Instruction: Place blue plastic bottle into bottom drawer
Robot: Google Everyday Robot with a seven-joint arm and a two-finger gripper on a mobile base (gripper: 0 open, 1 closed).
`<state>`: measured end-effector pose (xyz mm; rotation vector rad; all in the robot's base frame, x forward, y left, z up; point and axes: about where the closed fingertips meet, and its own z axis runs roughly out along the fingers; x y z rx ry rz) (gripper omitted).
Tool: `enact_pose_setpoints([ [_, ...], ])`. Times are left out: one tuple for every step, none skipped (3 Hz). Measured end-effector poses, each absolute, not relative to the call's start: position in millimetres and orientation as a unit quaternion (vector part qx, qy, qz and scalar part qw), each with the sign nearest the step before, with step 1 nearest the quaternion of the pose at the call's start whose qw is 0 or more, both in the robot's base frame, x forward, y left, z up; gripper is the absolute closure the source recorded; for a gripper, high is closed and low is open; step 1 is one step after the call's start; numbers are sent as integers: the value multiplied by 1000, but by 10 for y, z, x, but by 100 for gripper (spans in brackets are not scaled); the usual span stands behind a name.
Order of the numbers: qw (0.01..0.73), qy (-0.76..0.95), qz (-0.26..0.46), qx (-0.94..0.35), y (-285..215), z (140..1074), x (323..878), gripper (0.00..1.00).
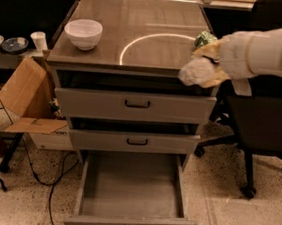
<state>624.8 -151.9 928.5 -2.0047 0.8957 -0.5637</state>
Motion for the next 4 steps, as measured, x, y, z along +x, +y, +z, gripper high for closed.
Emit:
enact_pose_setpoints([
  [439, 382, -92, -808, -898, 9029, 6423, 100],
  [407, 419, 18, -811, -519, 8612, 6431, 100],
  [366, 470, 98, -797, -421, 8222, 6367, 100],
  [332, 502, 164, -782, -355, 7928, 6273, 100],
])
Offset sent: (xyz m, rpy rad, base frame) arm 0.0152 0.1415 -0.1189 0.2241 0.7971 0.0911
